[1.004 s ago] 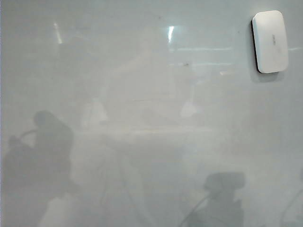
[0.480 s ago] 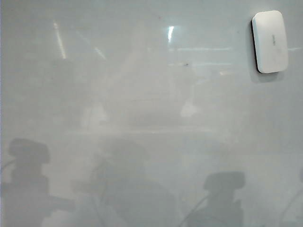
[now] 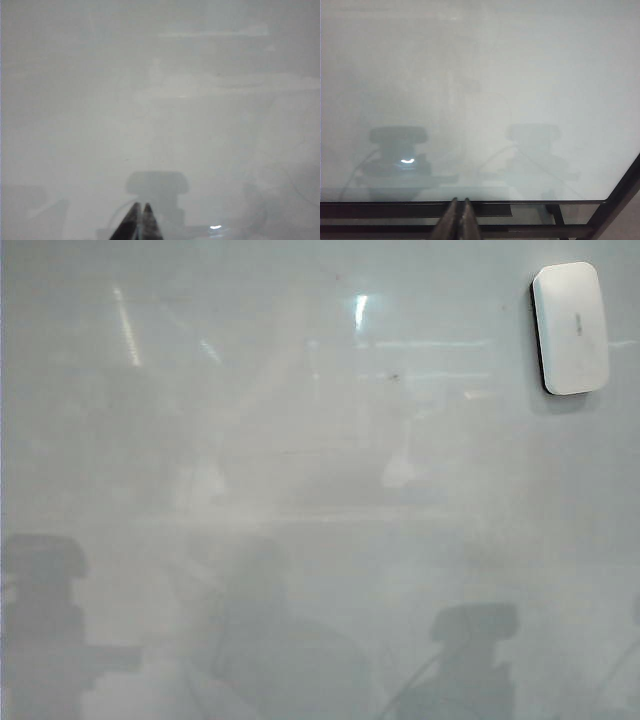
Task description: Grab the whiteboard eraser that is attached to the surface of the whiteboard and use it to clean the writing on the whiteboard.
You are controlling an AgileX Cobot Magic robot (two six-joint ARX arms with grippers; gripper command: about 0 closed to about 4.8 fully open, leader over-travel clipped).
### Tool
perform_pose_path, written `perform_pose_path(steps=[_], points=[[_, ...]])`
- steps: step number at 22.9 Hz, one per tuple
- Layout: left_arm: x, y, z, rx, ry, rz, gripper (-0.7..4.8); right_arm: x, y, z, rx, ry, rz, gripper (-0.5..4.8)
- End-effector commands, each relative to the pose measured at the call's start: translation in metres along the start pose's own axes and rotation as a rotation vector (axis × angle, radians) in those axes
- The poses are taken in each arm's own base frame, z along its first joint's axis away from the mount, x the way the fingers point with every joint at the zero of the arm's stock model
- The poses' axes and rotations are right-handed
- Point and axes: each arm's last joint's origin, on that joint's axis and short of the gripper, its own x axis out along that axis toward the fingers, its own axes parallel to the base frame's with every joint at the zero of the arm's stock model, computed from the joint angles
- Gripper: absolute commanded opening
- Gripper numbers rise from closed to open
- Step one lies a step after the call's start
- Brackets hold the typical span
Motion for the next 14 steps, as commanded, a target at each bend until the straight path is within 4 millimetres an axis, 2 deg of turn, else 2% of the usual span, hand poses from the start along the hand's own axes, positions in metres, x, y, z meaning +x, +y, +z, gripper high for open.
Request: perform_pose_path(steps=[1,14], points=[[-0.0002,0.0004,0.0024,-0.004,-0.011,0.006,-0.04,0.0,-0.0001,0.0003,-0.001,-0.004,-0.004,-0.05],[-0.0002,0.0003,0.0019,-0.006,-0.006,0.005,-0.05,0.0,-0.0001,0.0003,-0.001,-0.004,-0.004,-0.05]])
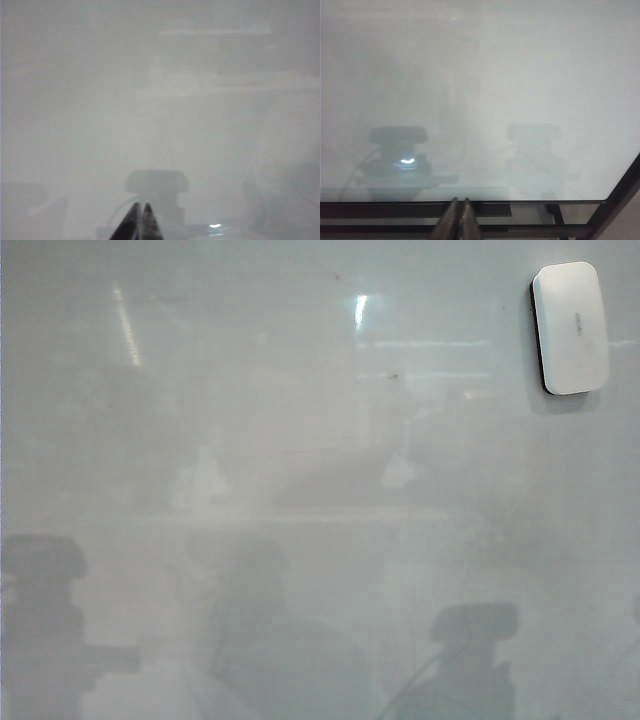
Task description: Grab the whiteboard eraser that is attached to the surface of the whiteboard and use it to clean the writing on the whiteboard.
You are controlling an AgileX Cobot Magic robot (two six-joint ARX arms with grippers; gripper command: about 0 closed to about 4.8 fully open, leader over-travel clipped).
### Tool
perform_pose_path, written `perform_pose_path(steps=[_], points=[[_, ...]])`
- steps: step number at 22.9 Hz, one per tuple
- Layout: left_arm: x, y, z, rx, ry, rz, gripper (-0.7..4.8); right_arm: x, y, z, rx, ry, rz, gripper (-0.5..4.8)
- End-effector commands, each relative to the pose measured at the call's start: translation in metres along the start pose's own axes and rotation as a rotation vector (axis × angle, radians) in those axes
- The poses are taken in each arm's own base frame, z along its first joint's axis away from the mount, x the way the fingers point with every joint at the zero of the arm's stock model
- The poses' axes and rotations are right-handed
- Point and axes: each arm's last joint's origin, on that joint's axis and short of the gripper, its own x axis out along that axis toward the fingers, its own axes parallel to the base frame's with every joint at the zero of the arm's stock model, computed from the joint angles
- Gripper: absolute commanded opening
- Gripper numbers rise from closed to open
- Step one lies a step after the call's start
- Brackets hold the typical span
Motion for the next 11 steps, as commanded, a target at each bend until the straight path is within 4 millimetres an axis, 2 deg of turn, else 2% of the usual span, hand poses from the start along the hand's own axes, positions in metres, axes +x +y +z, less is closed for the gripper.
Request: perform_pose_path(steps=[1,11], points=[[-0.0003,0.0002,0.0025,-0.003,-0.011,0.003,-0.04,0.0,-0.0001,0.0003,-0.001,-0.004,-0.004,-0.05],[-0.0003,0.0001,0.0025,-0.003,-0.011,0.003,-0.04,-0.0001,0.0003,0.0004,-0.002,-0.006,0.0,-0.05]])
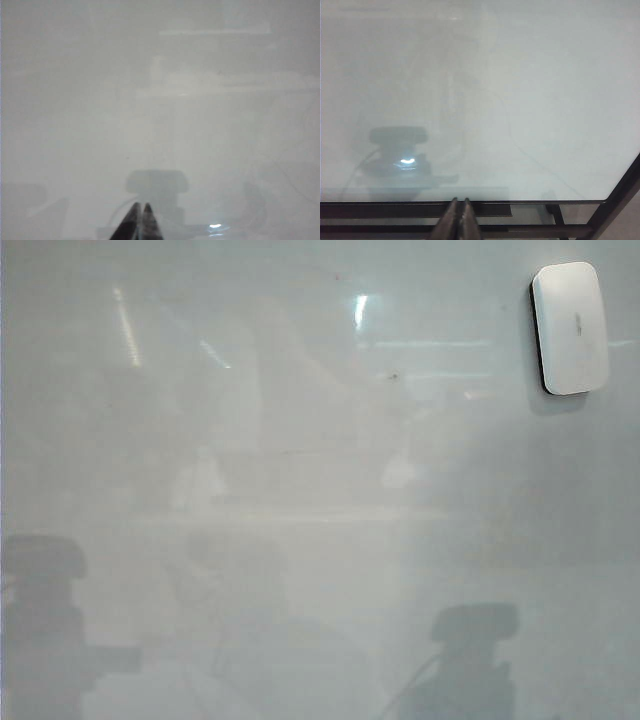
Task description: Grab the whiteboard eraser that is attached to the surface of the whiteboard and use it to clean the writing on the whiteboard.
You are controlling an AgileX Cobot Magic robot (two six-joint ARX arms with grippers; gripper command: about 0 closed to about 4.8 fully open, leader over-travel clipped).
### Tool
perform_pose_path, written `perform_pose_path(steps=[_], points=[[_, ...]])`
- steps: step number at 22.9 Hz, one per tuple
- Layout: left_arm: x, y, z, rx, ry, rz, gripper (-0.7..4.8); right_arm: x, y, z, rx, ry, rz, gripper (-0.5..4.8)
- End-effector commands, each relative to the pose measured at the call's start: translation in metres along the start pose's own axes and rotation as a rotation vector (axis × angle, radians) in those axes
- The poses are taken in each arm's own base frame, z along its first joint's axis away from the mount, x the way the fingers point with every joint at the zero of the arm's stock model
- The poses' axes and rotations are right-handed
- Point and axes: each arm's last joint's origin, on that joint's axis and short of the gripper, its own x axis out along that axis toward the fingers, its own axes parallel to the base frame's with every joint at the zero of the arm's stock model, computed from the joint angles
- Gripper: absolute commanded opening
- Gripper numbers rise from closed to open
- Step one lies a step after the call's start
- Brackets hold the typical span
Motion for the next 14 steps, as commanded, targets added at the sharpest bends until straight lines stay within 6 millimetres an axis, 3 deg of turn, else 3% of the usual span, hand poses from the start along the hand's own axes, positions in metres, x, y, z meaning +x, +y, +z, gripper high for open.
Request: perform_pose_path(steps=[1,10,14], points=[[0.0,0.0,0.003,-0.003,-0.011,0.003,-0.04,0.0,0.0,0.001,-0.003,-0.007,0.0,-0.05],[0.0,0.0,0.003,-0.003,-0.011,0.003,-0.04,-0.002,0.001,0.019,0.018,-0.202,0.01,-0.05],[0.0,0.0,0.003,-0.003,-0.011,0.003,-0.04,-0.002,0.001,0.018,0.046,-0.187,0.013,-0.05]])
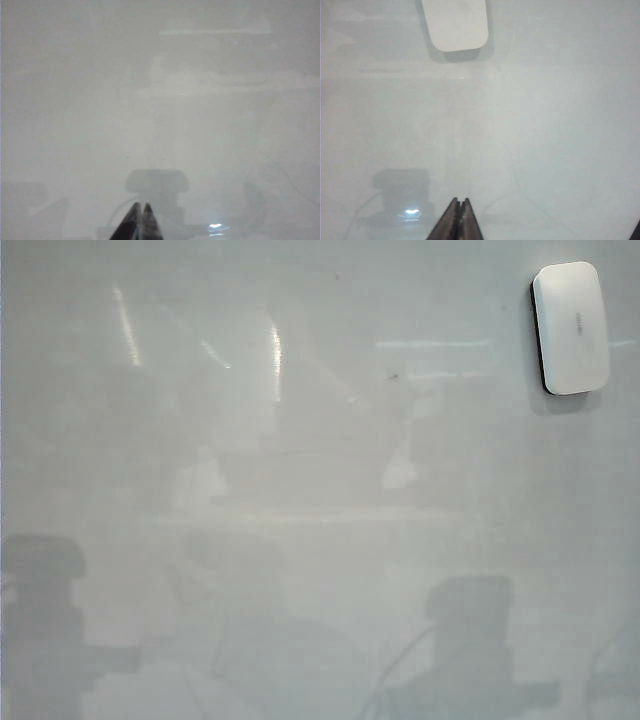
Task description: Grab the whiteboard eraser that is attached to the surface of the whiteboard and use it to clean the writing on the whiteboard.
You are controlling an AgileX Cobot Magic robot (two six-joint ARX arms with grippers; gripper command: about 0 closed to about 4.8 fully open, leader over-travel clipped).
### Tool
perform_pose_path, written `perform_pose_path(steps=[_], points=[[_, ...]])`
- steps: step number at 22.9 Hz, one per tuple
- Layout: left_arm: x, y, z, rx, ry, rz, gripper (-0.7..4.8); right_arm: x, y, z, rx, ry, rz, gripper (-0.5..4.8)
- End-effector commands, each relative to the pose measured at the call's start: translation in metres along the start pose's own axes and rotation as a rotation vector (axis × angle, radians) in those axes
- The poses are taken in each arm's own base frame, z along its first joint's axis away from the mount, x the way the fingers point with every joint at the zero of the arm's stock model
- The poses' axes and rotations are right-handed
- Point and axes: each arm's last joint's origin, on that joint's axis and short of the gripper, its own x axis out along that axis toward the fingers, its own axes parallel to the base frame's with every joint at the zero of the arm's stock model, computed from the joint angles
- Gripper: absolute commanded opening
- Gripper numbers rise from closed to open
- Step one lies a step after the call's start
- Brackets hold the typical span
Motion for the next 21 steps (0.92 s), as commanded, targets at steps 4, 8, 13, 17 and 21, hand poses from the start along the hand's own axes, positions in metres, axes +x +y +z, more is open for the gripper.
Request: perform_pose_path(steps=[4,8,13,17,21], points=[[-0.0002,0.0001,0.0027,-0.003,-0.013,0.003,-0.04,-0.0006,0.0,-0.0044,0.03,0.057,-0.004,-0.05],[-0.0002,0.0001,0.0026,-0.003,-0.013,0.003,-0.04,-0.0007,-0.0001,-0.0067,0.024,0.08,-0.006,-0.05],[-0.0002,0.0001,0.0026,-0.003,-0.013,0.003,-0.05,-0.0007,-0.0003,-0.0068,0.018,0.081,-0.008,-0.05],[-0.0002,0.0001,0.0026,-0.003,-0.013,0.003,-0.04,-0.0006,-0.0019,-0.0069,0.019,0.082,-0.018,-0.05],[-0.0002,0.0001,0.0026,-0.003,-0.013,0.003,-0.05,-0.0005,-0.0048,-0.007,-0.007,0.084,-0.054,-0.05]])
